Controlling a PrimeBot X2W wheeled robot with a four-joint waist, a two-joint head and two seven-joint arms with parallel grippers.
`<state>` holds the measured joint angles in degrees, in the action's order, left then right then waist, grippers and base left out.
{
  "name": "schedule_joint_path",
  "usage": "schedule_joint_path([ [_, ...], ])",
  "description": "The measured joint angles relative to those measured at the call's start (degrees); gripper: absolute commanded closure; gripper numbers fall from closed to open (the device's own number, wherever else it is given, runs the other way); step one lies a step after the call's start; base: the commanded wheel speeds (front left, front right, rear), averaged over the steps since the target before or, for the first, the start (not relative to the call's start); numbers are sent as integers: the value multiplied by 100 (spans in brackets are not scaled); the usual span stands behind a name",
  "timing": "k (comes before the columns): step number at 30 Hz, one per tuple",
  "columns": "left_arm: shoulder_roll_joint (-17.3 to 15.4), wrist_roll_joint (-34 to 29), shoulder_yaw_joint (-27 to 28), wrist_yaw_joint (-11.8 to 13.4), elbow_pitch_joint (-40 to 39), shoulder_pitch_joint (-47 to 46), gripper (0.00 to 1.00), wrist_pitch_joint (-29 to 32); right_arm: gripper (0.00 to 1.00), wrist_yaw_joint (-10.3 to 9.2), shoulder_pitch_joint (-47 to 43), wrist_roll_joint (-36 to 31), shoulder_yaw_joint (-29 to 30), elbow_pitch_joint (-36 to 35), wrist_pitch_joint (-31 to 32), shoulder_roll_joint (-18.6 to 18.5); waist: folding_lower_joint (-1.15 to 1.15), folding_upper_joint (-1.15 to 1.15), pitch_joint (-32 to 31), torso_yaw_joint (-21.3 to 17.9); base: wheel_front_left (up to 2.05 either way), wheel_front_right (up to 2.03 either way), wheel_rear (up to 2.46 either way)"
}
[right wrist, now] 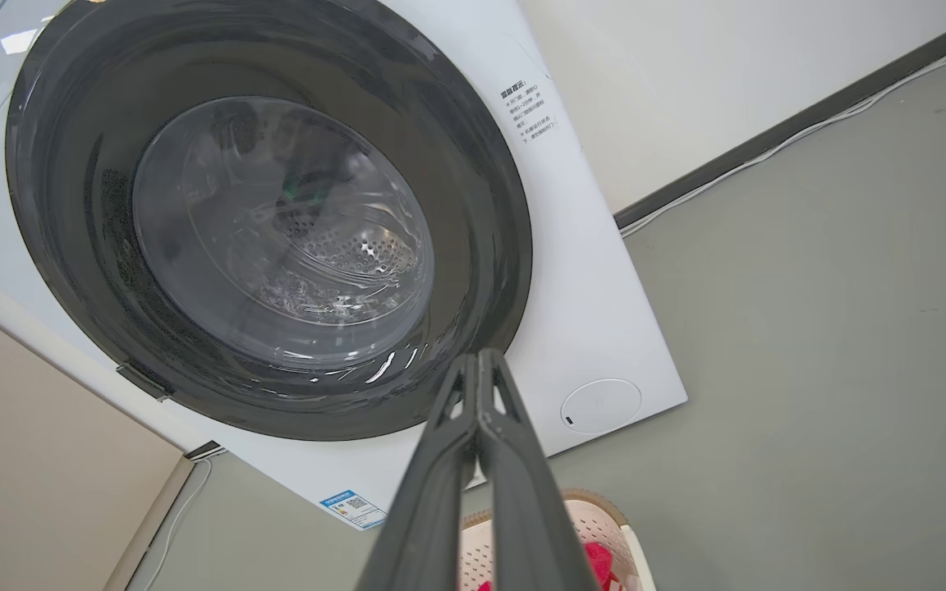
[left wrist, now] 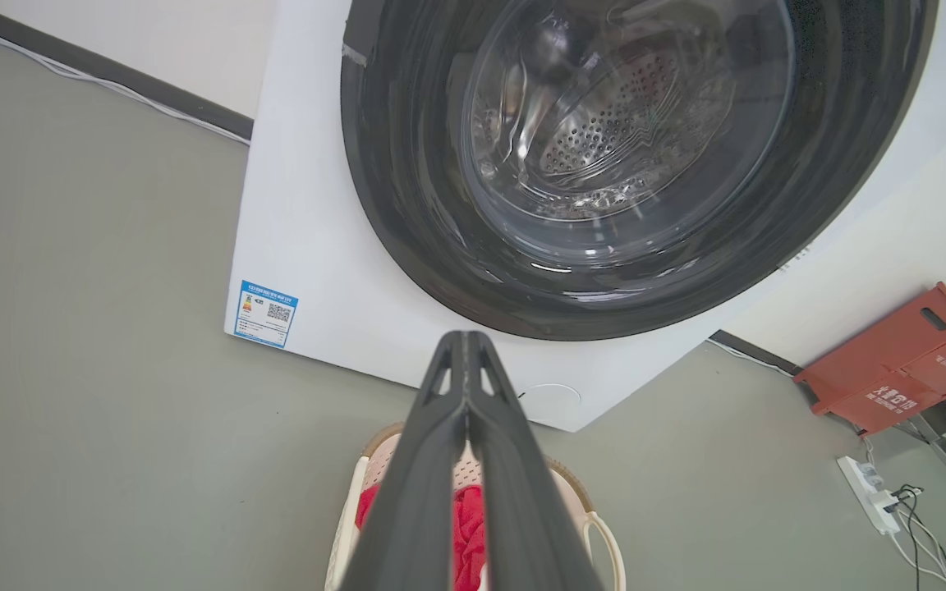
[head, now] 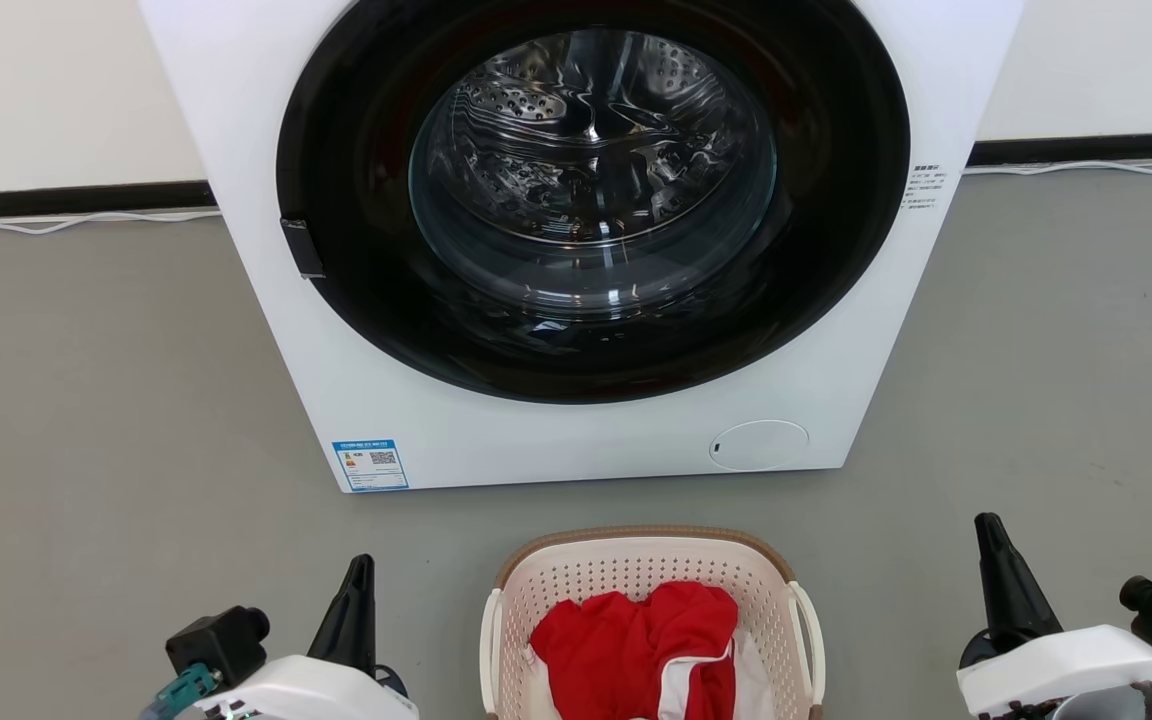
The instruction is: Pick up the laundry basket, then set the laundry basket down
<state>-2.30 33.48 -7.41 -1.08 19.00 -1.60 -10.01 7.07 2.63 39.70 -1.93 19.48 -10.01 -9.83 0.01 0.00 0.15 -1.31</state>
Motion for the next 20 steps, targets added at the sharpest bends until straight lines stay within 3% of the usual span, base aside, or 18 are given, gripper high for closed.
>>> schedule_joint_path([
  [20, 1, 1192, 243, -103, -55, -6, 100, 321, 100, 0, 3, 1050, 193, -56, 345, 155, 0, 0, 1, 27, 0, 0, 0],
])
